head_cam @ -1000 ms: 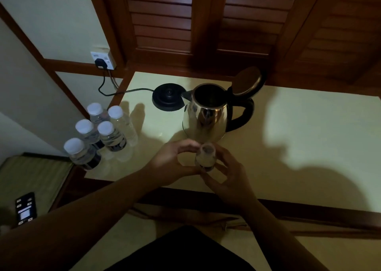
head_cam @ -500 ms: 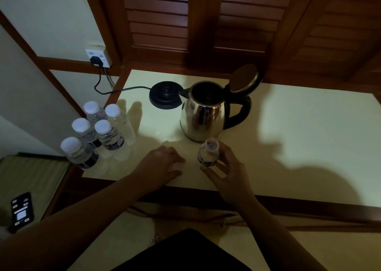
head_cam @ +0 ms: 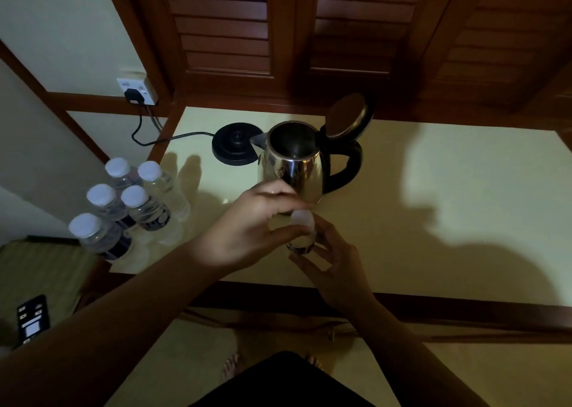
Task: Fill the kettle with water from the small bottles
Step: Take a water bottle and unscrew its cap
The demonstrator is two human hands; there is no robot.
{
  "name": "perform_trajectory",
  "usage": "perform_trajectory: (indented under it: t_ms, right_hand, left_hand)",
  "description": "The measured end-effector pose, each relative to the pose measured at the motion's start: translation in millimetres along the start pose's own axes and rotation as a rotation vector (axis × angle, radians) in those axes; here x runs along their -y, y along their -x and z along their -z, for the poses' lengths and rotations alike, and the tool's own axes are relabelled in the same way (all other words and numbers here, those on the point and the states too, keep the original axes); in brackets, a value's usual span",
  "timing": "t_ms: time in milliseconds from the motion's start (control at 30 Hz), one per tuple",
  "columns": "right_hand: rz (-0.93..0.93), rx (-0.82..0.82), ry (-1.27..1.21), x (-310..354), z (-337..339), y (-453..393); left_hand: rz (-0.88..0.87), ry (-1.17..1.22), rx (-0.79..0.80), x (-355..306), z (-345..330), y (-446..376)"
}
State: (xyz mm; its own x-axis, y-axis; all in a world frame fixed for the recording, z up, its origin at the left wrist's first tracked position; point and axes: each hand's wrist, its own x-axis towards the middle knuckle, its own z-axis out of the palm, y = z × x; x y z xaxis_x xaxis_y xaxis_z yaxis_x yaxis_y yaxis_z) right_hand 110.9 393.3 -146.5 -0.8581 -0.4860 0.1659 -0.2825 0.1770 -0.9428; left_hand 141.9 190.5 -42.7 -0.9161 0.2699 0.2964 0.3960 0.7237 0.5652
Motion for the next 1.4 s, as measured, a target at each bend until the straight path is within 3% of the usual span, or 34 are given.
perform_trajectory:
  t_ms: [433, 633, 900, 1100, 1167, 1267, 1400]
  right_hand:
    - [0.054, 0.088, -0.012, -9.9, 8.9, -6.4]
    - [0.097, 0.103, 0.006, -21.0, 15.9, -7.2]
    - [0.234, 0.076, 0.218, -27.4, 63.4, -5.0]
    - [0.342, -0.025, 0.501, -20.9, 92.8, -5.5]
    - [0.361, -0.029, 0.526, -19.7, 98.9, -3.1]
    - [0.273, 0.067, 0.361, -15.6, 111.5, -0.2]
    - [-0.026, 0.263, -0.054, -6.8, 135.8, 0.1]
  left_hand:
    - [0.119, -0.531, 0.060, -30.5, -3.1, -15.6]
    - [0.199, -0.059, 0.167, -37.6, 17.7, -26.5]
    - [0.360, 0.013, 0.065, -54.2, -7.2, -39.5]
    - [0.317, -0.699, -0.002, -67.6, -41.0, -52.2]
    - [0.313, -0.821, -0.005, -69.1, -48.4, -53.0]
    - [0.263, -0.755, 0.020, -67.5, -47.2, -60.5]
    - [0.034, -0.432, 0.057, -65.3, -37.9, -74.8]
